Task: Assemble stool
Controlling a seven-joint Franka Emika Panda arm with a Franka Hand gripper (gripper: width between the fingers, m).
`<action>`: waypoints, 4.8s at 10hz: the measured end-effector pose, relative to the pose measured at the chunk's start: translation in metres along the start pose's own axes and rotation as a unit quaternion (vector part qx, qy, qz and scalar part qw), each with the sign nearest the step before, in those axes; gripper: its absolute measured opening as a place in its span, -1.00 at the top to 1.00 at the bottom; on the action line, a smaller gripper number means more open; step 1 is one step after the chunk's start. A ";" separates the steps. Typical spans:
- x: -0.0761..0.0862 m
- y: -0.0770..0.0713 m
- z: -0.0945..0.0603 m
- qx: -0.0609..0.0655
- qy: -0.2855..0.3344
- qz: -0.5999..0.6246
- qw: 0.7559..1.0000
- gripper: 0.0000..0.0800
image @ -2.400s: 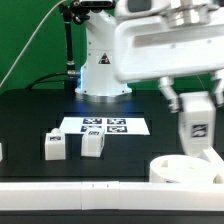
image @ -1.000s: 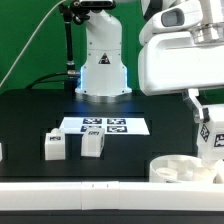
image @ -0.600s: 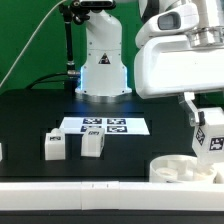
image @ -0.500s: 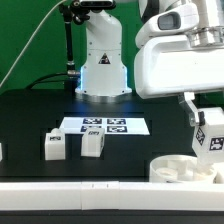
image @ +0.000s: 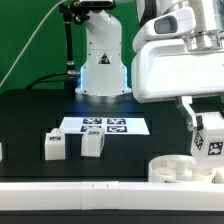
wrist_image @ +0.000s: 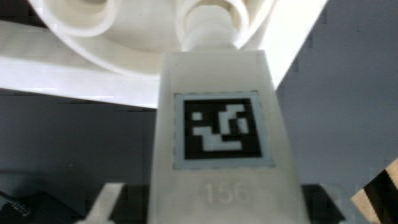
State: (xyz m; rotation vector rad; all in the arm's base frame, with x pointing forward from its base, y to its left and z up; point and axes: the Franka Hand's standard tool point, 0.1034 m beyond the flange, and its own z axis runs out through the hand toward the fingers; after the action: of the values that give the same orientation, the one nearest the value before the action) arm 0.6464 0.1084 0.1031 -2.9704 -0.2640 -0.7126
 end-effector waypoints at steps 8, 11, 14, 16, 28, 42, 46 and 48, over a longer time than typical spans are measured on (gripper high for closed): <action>-0.009 -0.004 0.003 -0.005 0.034 -0.005 0.999 0.15; -0.010 -0.004 0.004 -0.004 0.032 -0.006 0.999 -0.40; -0.008 -0.003 0.000 -0.004 0.026 -0.008 1.000 -0.62; 0.000 -0.001 -0.016 -0.002 0.008 -0.007 1.000 -0.62; -0.014 0.005 -0.024 0.020 -0.203 0.117 0.972 -0.62; -0.018 -0.003 0.009 0.001 -0.199 0.148 0.969 -0.30; -0.019 -0.003 0.009 -0.001 -0.199 0.157 0.967 0.16; -0.019 -0.002 0.010 -0.002 -0.195 0.196 0.961 0.16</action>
Offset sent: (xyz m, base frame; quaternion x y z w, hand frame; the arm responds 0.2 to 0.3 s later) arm -0.0146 0.0018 -0.0119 -0.0121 0.0258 0.0044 0.9996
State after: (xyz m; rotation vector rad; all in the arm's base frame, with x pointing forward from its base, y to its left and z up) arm 0.6341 0.1085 0.0857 -2.9998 0.3018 -0.0822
